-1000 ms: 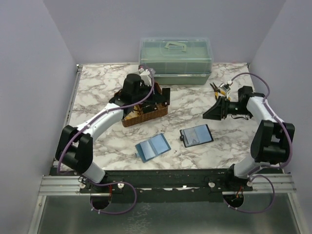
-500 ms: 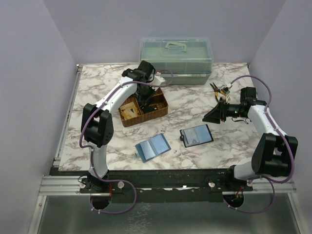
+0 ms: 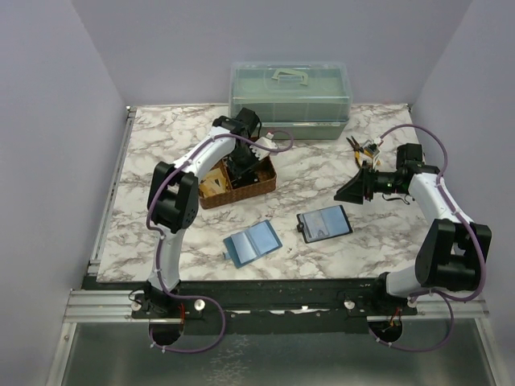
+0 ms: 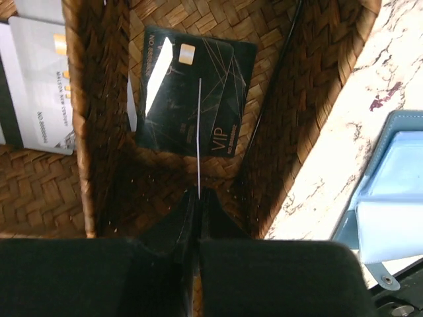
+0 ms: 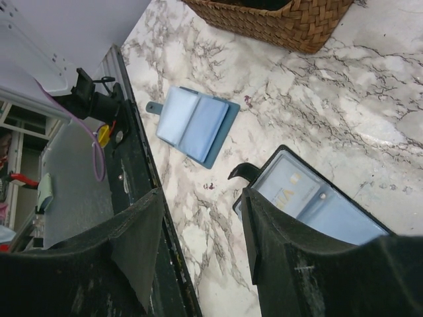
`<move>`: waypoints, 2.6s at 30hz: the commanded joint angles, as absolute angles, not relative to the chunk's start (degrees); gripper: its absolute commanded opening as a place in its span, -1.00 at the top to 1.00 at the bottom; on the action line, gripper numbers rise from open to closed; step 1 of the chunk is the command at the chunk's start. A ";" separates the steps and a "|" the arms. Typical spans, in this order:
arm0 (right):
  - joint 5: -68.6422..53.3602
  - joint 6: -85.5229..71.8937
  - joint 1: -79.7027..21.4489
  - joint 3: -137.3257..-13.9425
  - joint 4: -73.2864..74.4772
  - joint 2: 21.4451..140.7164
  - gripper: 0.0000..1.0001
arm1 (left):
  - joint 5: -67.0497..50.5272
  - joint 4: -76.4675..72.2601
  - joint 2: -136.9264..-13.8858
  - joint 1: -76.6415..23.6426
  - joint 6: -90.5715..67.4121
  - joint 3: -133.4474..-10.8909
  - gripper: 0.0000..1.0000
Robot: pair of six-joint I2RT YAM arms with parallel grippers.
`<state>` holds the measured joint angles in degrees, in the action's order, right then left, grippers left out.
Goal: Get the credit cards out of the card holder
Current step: Place the credit card in the storage box, then reset both arms
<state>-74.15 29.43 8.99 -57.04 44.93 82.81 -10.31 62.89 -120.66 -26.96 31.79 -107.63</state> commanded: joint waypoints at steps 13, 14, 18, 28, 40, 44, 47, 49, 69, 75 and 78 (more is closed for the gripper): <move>-74.75 30.53 9.01 -56.82 45.39 85.15 -0.14 | -13.92 59.18 -124.94 -27.13 34.21 -108.86 0.56; -74.71 30.70 9.00 -56.90 45.54 85.28 -0.14 | -13.24 58.41 -124.75 -27.18 33.82 -108.55 0.51; -74.62 30.93 9.05 -56.89 45.74 85.33 -0.14 | -8.03 53.27 -122.68 -27.74 30.70 -107.34 0.25; -73.61 31.44 9.04 -57.12 45.98 85.31 -0.14 | -1.52 42.65 -108.30 -28.72 22.29 -99.77 0.17; -69.14 30.38 9.06 -56.41 42.46 81.09 -0.14 | -12.96 0.97 -70.08 -27.76 -6.22 -55.92 -0.96; -64.21 27.98 9.68 -55.84 38.97 78.20 -0.15 | -12.38 -4.59 -60.86 -25.38 -17.18 -47.47 -0.97; -59.32 25.66 10.36 -55.43 35.70 74.70 -0.17 | -13.53 -3.90 -56.92 -21.80 -22.53 -45.17 -0.97; -55.24 23.84 10.75 -55.11 33.21 71.37 -0.21 | -15.14 -2.88 -55.59 -18.32 -23.93 -44.19 -0.97; -37.19 1.40 14.06 -66.13 22.53 65.11 -0.99 | -30.58 8.48 -53.19 15.56 -33.88 -45.76 -0.98; -35.64 -1.60 14.11 -68.89 22.30 64.09 -0.99 | -30.14 10.65 -52.13 15.51 -35.27 -47.43 -0.97; -38.13 -0.54 14.07 -68.96 22.06 62.71 -0.98 | -30.75 12.43 -52.05 15.56 -34.72 -48.88 -0.97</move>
<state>-38.30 1.06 13.63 -67.57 23.42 64.73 -30.44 8.82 -52.95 15.27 -34.72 -45.91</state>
